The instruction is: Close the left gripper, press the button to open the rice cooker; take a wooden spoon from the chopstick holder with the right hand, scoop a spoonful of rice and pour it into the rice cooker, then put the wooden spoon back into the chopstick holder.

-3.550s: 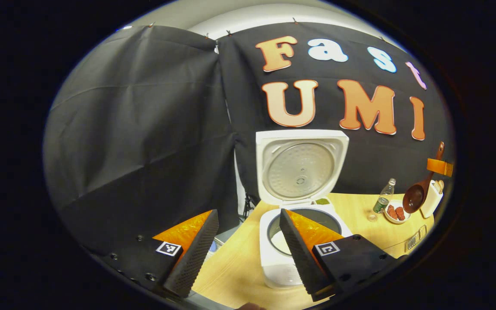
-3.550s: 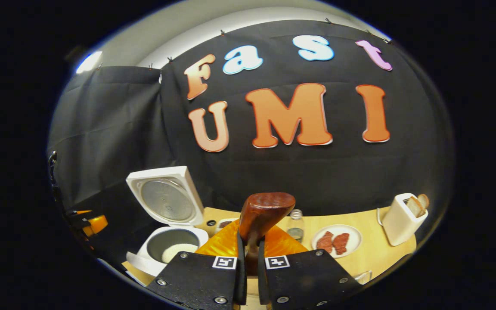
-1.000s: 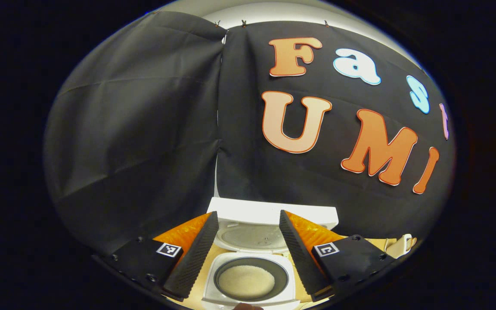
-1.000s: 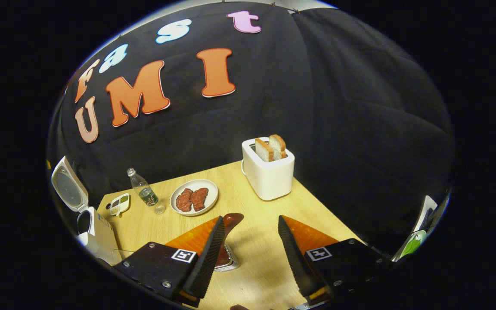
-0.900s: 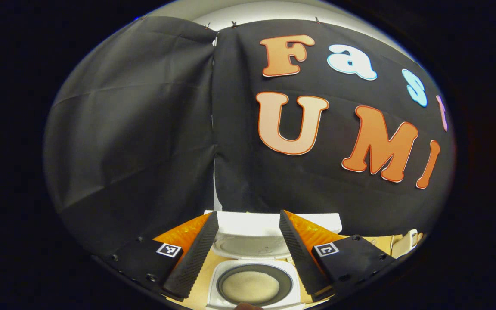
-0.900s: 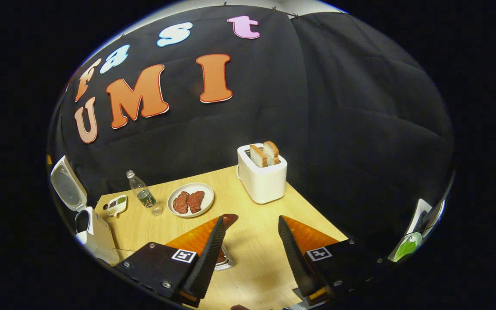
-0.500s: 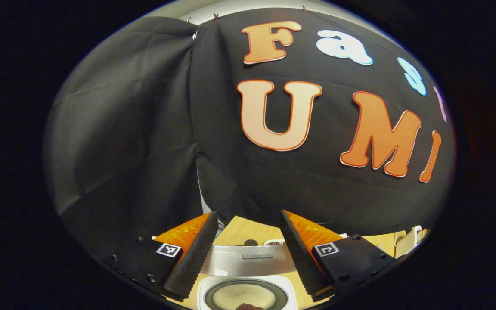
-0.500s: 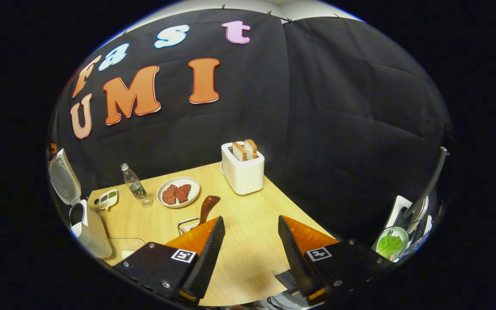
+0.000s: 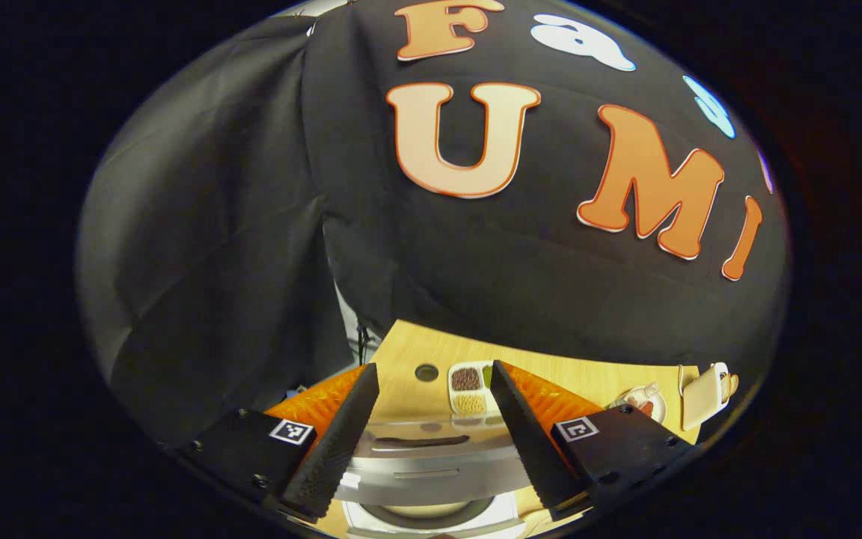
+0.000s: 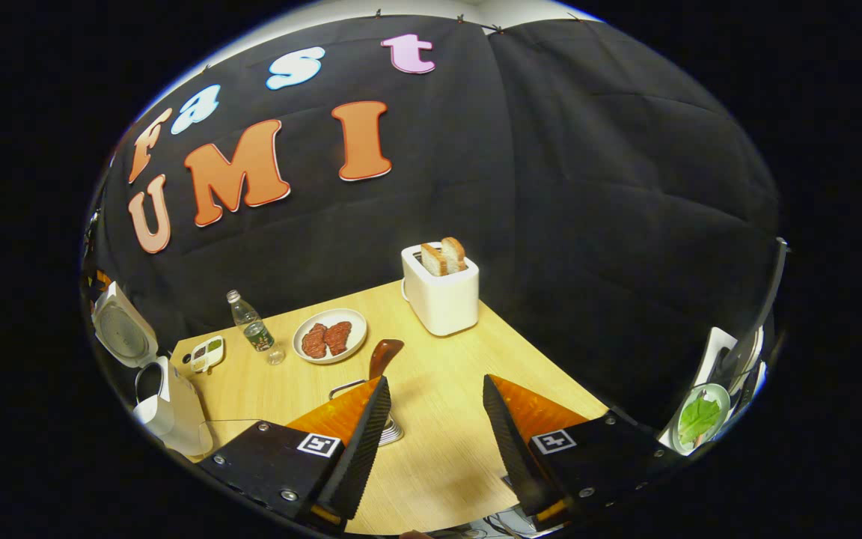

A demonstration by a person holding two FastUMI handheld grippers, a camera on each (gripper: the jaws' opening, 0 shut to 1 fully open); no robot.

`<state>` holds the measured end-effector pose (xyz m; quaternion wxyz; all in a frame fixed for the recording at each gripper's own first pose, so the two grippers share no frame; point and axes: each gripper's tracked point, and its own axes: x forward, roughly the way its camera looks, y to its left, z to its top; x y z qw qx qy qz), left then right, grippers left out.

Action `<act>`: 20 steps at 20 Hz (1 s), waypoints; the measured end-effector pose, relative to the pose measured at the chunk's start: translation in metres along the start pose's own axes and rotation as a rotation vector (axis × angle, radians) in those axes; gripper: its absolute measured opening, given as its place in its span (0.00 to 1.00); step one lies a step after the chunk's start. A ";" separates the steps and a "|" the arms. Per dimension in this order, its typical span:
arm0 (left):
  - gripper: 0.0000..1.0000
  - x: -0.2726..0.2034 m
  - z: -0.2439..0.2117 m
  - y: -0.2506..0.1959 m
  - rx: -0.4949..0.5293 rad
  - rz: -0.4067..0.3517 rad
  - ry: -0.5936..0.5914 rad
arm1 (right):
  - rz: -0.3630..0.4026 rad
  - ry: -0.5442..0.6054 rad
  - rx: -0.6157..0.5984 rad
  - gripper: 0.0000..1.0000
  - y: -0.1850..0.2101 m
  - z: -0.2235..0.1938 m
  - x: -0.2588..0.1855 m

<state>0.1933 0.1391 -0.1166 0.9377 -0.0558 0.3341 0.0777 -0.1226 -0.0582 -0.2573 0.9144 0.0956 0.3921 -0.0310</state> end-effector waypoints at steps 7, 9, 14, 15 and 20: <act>0.99 -0.031 -0.100 0.003 -0.025 -0.040 0.242 | 0.100 0.019 -0.060 0.78 0.025 0.009 0.030; 0.98 -0.034 -0.121 0.003 -0.051 -0.039 0.296 | 0.119 0.019 -0.081 0.78 0.029 0.012 0.035; 0.98 -0.035 -0.186 0.012 -0.031 0.011 0.431 | 0.173 0.030 -0.104 0.78 0.045 0.011 0.045; 0.95 -0.031 -0.199 0.014 -0.007 0.030 0.451 | 0.184 0.030 -0.111 0.78 0.050 0.011 0.047; 0.99 -0.027 -0.221 0.011 0.010 0.096 0.432 | 0.219 0.025 -0.124 0.78 0.062 0.016 0.049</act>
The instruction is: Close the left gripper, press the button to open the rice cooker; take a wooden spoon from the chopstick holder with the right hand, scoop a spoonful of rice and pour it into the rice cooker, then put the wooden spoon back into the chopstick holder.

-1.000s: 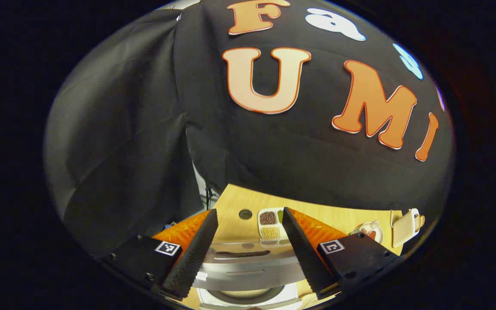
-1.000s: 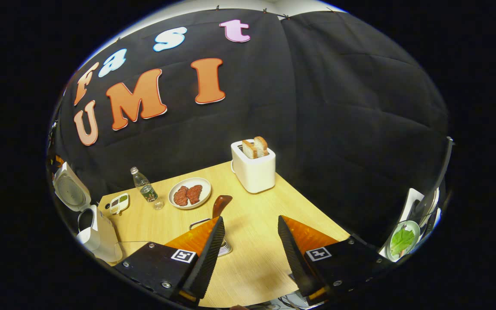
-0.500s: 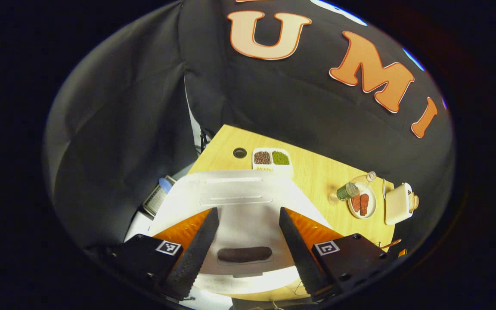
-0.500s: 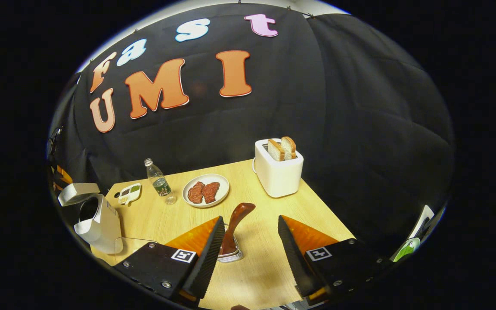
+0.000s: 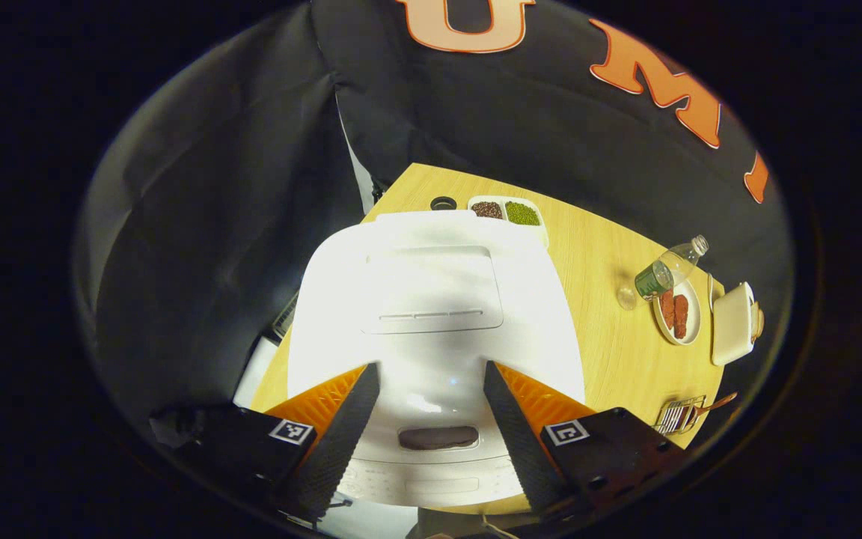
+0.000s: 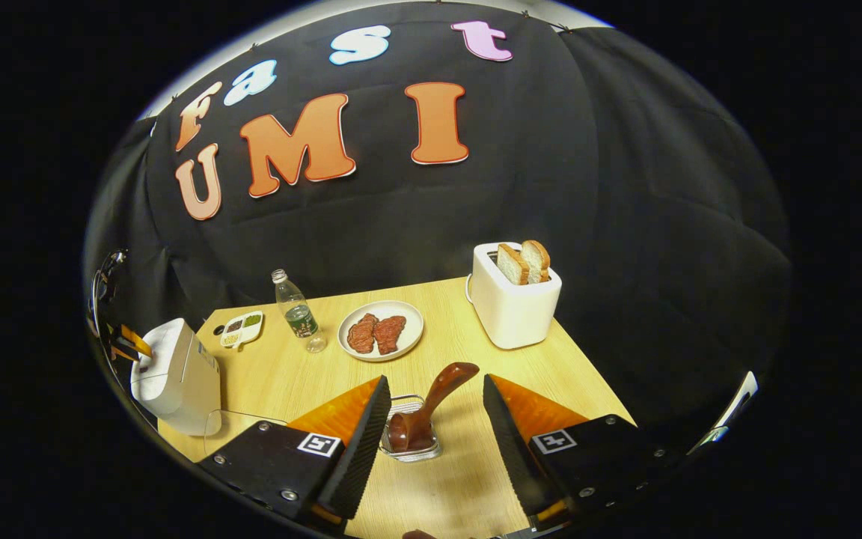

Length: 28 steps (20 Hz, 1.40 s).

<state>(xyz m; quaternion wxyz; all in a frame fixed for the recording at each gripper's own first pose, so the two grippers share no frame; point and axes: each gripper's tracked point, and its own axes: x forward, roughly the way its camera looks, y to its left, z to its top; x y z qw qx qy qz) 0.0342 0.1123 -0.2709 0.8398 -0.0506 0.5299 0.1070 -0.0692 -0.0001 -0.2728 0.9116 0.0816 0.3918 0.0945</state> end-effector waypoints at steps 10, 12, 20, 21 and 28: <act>0.97 -0.084 0.067 -0.006 0.068 0.000 -0.440 | 0.029 -0.265 -0.107 0.78 0.041 0.095 -0.020; 0.99 -0.124 0.083 -0.017 0.094 -0.020 -0.583 | 0.032 -0.349 -0.127 0.78 0.054 0.122 -0.030; 0.98 -0.253 0.104 -0.051 0.130 -0.072 -0.990 | 0.108 -0.558 -0.153 0.78 0.108 0.181 -0.071; 0.99 -0.264 0.105 -0.057 0.126 -0.100 -1.022 | 0.131 -0.576 -0.130 0.78 0.118 0.185 -0.077; 1.00 -0.290 0.092 -0.088 0.158 -0.165 -1.220 | 0.172 -0.654 -0.153 0.83 0.146 0.193 -0.095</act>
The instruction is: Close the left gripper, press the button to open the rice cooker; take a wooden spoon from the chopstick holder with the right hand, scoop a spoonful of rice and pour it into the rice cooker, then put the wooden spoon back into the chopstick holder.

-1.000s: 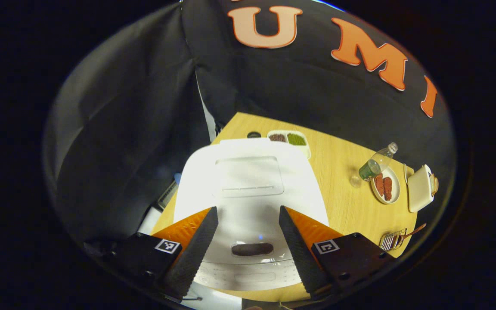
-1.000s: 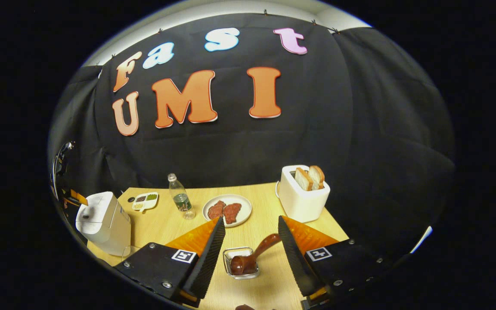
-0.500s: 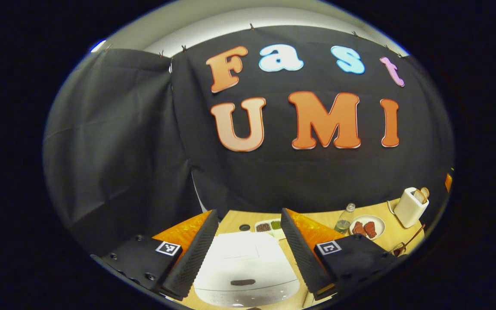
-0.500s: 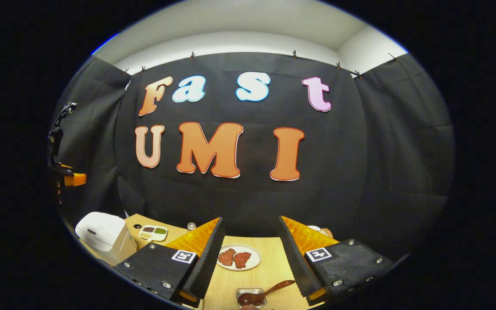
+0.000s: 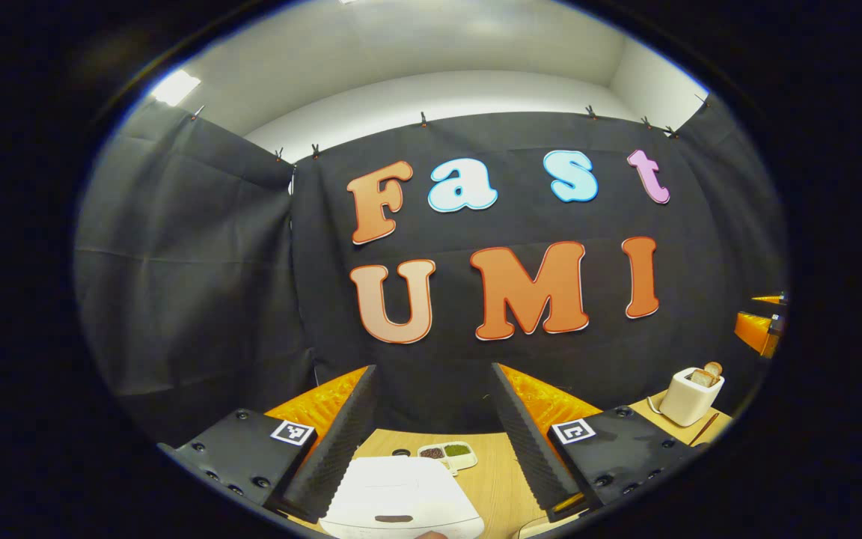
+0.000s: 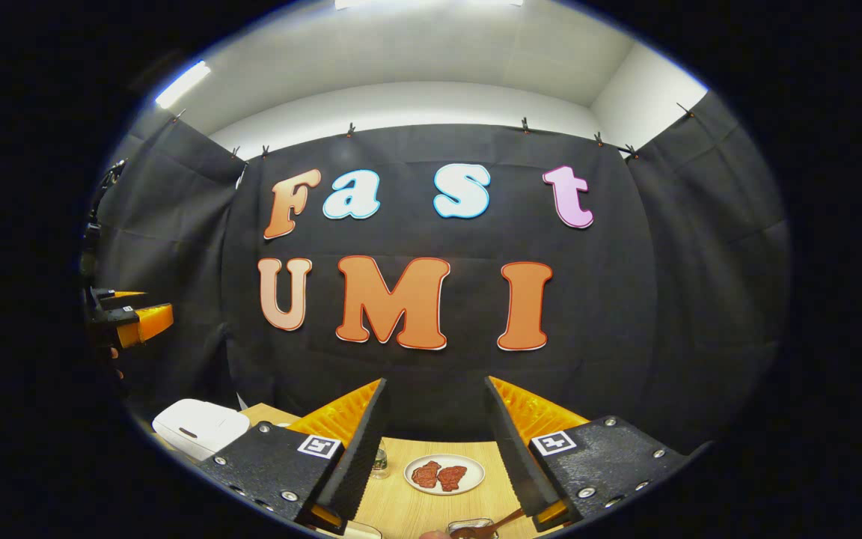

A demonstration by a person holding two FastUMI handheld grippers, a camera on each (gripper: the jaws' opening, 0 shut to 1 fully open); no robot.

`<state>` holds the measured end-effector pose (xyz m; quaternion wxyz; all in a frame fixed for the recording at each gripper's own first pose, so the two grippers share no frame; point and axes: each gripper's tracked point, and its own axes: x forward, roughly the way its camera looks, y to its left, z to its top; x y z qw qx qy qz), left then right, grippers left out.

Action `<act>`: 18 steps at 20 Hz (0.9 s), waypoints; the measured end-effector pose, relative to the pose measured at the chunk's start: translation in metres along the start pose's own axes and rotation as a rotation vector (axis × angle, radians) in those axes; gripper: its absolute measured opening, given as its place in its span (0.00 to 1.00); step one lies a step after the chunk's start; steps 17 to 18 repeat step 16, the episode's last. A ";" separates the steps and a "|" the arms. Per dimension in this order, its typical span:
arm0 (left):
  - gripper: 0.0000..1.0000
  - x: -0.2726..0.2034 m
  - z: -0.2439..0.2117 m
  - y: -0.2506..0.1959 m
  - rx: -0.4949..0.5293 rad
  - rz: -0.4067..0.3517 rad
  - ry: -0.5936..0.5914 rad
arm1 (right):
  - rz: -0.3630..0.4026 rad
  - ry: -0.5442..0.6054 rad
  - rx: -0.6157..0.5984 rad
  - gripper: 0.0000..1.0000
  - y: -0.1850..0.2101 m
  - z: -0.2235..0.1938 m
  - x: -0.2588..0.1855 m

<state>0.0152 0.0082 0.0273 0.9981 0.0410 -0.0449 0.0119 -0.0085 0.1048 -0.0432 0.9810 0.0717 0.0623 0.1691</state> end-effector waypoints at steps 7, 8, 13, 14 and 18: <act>1.00 -0.007 -0.002 -0.031 0.025 -0.069 -0.043 | 0.015 0.006 -0.021 0.75 0.009 -0.005 0.002; 1.00 -0.006 0.001 -0.032 0.024 -0.074 -0.060 | 0.020 0.007 -0.015 0.82 0.011 -0.006 0.003; 0.99 -0.008 -0.006 -0.037 0.012 -0.088 -0.051 | 0.023 0.009 -0.021 0.82 0.014 -0.009 0.005; 0.99 -0.007 -0.009 -0.039 0.011 -0.094 -0.038 | 0.027 0.013 -0.023 0.82 0.015 -0.011 0.005; 0.99 -0.004 -0.015 -0.039 0.008 -0.095 -0.018 | 0.030 0.017 -0.024 0.87 0.018 -0.011 0.007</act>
